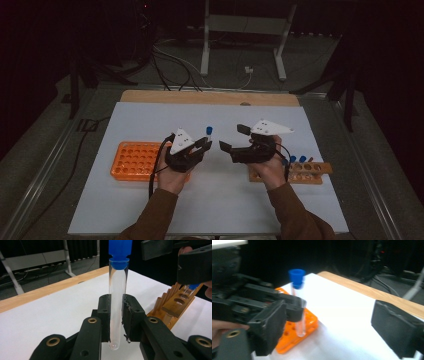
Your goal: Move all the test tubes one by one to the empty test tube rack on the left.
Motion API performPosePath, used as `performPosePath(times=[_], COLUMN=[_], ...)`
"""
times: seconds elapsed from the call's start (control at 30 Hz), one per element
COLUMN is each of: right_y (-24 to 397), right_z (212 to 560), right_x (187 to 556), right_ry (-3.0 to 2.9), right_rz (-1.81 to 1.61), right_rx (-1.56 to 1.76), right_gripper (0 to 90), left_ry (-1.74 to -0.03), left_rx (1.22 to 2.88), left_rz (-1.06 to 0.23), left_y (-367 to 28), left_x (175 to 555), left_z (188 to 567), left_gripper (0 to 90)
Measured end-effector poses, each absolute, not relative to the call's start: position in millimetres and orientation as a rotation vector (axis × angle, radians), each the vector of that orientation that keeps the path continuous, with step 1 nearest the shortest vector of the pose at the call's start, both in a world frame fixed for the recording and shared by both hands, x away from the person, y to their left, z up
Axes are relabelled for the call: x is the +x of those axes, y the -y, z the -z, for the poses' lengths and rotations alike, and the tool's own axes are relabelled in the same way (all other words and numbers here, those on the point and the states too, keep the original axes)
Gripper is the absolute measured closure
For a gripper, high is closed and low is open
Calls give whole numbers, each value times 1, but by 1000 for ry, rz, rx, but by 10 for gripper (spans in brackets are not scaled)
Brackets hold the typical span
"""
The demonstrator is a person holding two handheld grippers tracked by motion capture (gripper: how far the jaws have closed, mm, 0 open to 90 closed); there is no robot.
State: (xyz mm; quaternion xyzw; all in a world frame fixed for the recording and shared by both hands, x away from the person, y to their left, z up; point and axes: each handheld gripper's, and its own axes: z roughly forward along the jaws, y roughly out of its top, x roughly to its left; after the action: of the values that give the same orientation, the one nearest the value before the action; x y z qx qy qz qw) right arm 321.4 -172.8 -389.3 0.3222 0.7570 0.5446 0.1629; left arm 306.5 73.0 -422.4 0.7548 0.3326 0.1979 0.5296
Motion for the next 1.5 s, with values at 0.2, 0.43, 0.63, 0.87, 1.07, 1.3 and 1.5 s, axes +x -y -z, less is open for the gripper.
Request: performPosePath(times=[0.2,0.43,0.63,0.87,1.07,1.3,1.5], right_y=[184,200,216,239,257,270,282], right_z=[392,393,393,394,396,402,406], right_x=[325,326,325,323,323,318,315], right_ry=[-2139,-2118,-2097,-2063,-2034,-2017,-1995], right_rz=[-1519,-1480,-1472,-1457,-1454,-1438,-1428], right_rx=[977,1024,1052,1091,1130,1154,1175], right_gripper=[20,7,0,0,0,0,0], left_ry=[-799,-820,-827,-850,-860,-864,-873], left_rx=[1785,1764,1750,1749,1746,1734,1734], left_rz=[-482,-499,-512,-523,-527,-525,-525], left_y=[-83,-101,-116,-132,-142,-151,-158], left_x=[306,304,302,300,298,295,292], left_z=[422,419,419,422,426,430,434], left_gripper=[783,783,783,783,782,782,782])
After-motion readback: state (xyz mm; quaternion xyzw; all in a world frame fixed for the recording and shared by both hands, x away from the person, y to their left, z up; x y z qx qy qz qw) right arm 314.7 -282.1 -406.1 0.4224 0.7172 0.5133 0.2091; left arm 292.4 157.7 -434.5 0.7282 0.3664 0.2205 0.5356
